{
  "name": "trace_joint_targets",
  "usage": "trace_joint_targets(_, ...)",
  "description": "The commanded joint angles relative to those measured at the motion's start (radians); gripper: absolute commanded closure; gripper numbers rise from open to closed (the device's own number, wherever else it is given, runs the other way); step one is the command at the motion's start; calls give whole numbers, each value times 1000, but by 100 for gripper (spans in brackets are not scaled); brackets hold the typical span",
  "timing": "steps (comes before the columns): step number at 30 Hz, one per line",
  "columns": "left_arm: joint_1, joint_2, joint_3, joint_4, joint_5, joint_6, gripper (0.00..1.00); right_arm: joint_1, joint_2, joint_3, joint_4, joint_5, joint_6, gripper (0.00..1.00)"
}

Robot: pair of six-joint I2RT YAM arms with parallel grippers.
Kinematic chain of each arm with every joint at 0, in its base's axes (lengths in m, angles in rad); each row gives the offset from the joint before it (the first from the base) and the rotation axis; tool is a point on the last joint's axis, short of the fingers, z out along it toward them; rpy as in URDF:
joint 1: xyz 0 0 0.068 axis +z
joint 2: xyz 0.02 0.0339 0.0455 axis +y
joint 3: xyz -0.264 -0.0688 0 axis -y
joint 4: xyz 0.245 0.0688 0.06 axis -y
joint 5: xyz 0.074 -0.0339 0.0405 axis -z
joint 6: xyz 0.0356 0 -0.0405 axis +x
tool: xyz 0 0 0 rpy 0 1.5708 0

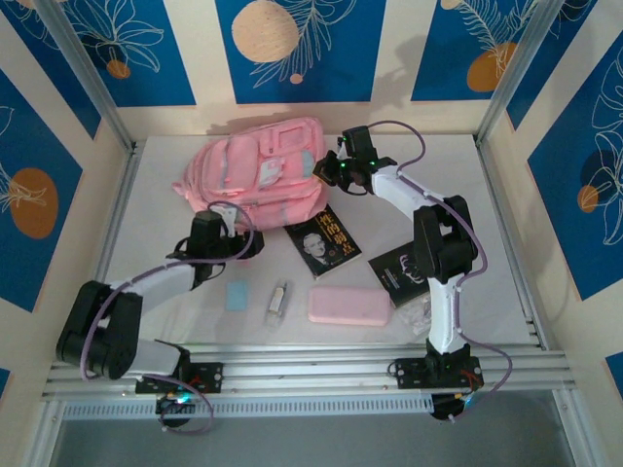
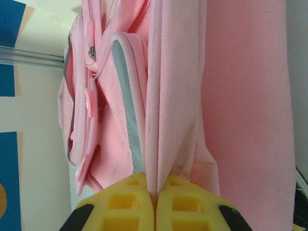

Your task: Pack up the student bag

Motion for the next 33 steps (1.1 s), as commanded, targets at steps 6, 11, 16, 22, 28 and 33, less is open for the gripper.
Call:
trace_joint_targets(6,-8,196,63,178,-103,92,44,-8,-75,7,73,-118,25,100)
trace_joint_targets(11,-11,266,71,273,-160,130,44,-10,-78,-4,92,-161,56,100)
trace_joint_targets(16,-10,309,77,345,-186,134,49,-21,-94,-48,146,-213,108,100)
trace_joint_targets(22,-9,351,98,364,-136,133,71,-36,-109,-83,181,-240,147,100)
trace_joint_targets(28,-9,274,77,316,-105,122,100,-66,-107,-74,162,-213,85,100)
trace_joint_targets(33,-7,175,141,80,-55,149,100,-114,-93,-24,110,-204,-5,100)
